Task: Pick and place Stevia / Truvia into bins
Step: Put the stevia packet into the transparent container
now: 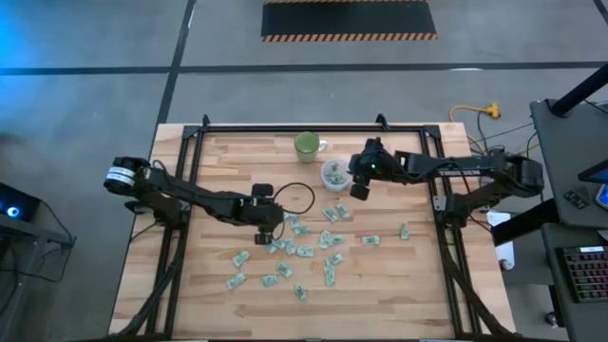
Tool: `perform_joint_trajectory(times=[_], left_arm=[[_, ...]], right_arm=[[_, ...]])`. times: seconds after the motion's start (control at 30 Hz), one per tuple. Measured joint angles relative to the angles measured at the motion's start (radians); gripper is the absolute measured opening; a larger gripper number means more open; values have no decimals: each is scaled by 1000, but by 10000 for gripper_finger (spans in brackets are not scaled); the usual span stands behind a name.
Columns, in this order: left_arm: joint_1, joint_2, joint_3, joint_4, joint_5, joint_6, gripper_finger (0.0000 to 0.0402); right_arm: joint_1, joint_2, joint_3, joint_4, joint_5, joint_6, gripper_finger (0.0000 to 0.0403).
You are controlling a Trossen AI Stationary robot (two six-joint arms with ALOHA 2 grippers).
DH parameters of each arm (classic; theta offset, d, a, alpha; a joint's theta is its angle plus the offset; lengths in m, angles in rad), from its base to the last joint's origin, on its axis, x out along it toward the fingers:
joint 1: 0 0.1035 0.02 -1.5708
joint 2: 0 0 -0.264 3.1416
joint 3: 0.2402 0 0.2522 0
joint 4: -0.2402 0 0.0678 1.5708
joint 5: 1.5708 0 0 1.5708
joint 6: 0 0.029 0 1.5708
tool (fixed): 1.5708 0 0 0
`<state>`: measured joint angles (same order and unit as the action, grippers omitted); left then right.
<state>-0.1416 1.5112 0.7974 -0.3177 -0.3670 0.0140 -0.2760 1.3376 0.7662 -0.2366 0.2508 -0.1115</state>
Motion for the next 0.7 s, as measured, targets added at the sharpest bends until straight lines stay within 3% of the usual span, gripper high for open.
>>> perform_joint_trajectory(times=[0.5, 0.7], left_arm=[[123, 75, -5, -2, 176, 8, 165], [145, 85, -8, 5, 219, 42, 130]], right_arm=[[181, -149, -1, -222, -27, 169, 109], [272, -206, -1, -277, -27, 267, 101]])
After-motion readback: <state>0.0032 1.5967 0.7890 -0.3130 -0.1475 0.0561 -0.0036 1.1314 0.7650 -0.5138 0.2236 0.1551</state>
